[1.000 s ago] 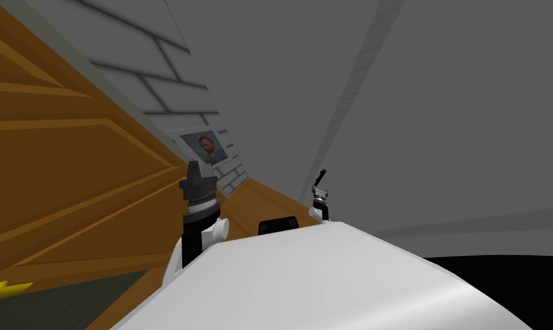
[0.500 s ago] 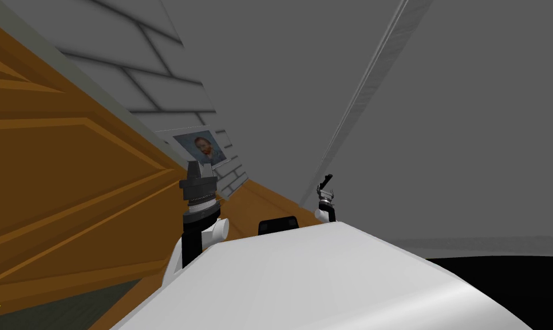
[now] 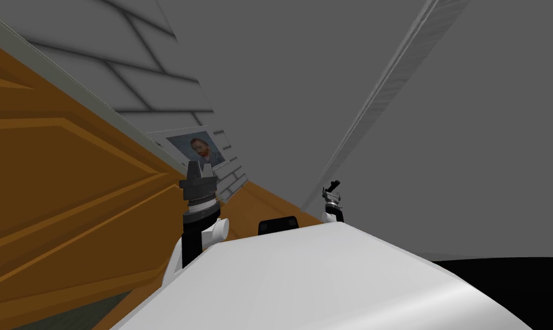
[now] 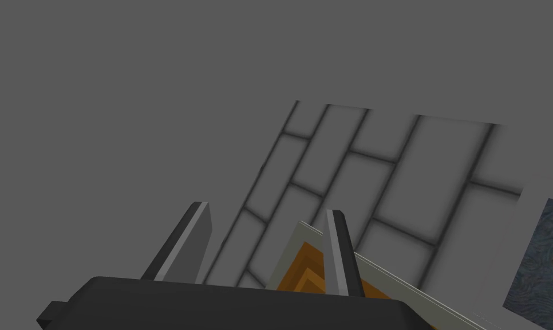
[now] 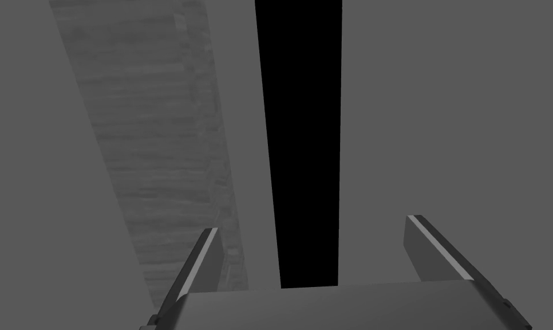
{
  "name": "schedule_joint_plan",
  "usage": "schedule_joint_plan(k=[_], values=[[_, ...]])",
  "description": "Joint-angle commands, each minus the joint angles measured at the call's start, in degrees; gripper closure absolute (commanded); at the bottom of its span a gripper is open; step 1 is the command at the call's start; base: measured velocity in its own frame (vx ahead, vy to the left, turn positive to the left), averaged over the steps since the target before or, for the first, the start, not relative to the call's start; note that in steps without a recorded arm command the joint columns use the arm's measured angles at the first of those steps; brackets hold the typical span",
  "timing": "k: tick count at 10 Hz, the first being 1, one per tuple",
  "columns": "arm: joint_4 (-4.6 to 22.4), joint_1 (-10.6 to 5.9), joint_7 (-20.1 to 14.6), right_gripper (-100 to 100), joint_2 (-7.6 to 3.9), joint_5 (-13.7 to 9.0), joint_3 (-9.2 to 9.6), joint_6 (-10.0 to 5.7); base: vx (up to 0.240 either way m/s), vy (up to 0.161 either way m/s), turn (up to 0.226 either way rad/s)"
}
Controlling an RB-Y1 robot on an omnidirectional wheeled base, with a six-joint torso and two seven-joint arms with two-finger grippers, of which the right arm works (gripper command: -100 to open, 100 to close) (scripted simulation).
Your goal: Pull the door open
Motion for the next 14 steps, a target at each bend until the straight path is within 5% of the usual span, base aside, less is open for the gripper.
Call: schedule_joint_plan(k=[1, 2, 3, 8, 14], values=[[0.66, 0.42, -1.58, -100, -1.14, 0.03, 0.17, -0.22, 0.119, 0.022, -0.007], [0.14, 0.80, -0.90, -100, -0.49, 0.06, 0.28, 0.04, 0.041, 0.022, -0.027], [0.14, 0.80, -0.90, 100, -0.49, 0.06, 0.28, 0.04, -0.019, 0.009, 0.033], [0.14, 0.80, -0.90, 100, -0.49, 0.06, 0.28, 0.04, -0.007, -0.005, 0.000], [-2.13, 1.59, -3.70, 100, -1.47, 2.49, 4.73, 0.18, -0.203, 0.009, 0.064]])
